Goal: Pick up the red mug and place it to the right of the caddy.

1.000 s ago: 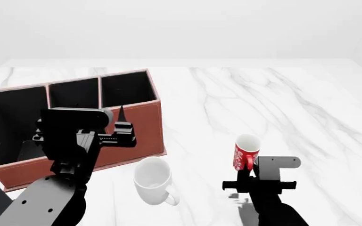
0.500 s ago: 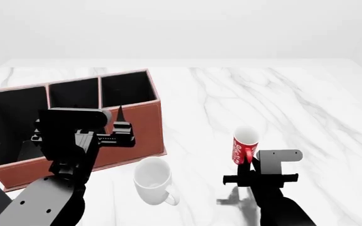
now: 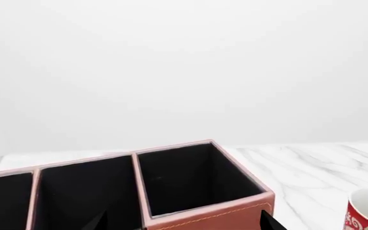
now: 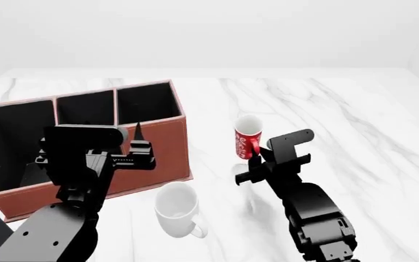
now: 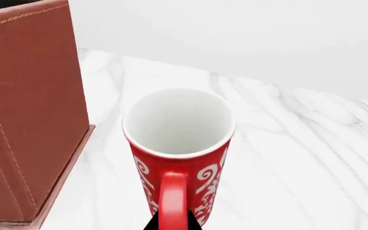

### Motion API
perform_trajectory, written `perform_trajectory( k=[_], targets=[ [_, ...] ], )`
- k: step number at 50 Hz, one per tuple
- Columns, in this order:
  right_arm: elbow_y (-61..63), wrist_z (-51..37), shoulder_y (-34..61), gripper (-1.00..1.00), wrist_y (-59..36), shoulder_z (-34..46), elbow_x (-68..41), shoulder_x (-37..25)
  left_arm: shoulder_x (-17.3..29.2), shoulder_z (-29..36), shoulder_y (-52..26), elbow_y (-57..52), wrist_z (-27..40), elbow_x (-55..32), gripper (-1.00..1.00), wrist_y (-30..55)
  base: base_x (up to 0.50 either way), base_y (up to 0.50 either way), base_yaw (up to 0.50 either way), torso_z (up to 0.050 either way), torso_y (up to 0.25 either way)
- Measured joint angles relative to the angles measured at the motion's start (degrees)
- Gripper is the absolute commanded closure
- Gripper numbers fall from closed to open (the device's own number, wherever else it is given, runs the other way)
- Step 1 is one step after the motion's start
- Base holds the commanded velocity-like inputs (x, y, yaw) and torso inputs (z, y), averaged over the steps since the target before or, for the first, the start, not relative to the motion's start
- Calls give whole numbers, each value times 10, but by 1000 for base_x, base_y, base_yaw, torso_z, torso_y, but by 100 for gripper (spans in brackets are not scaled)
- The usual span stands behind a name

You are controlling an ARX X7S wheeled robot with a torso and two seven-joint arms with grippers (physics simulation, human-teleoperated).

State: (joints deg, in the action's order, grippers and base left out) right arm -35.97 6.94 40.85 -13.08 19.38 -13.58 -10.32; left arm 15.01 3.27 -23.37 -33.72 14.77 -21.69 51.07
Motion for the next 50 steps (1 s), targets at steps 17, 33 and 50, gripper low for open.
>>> perform_trajectory(
  k=[17, 33, 50],
  targets=[
    [-309, 57, 131, 100, 141, 117, -64, 81, 3, -2, -3, -4, 6, -6, -100, 5, 0, 0, 0, 0, 1],
    [-380, 51, 173, 100, 176, 291, -234, 98, 6, -1, -5, -6, 10, -11, -100, 7, 0, 0, 0, 0, 1],
    [-390, 34, 183, 100, 135, 389, -316, 101, 9, -1, 0, -5, 13, -15, -100, 2, 0, 0, 0, 0, 1]
  ],
)
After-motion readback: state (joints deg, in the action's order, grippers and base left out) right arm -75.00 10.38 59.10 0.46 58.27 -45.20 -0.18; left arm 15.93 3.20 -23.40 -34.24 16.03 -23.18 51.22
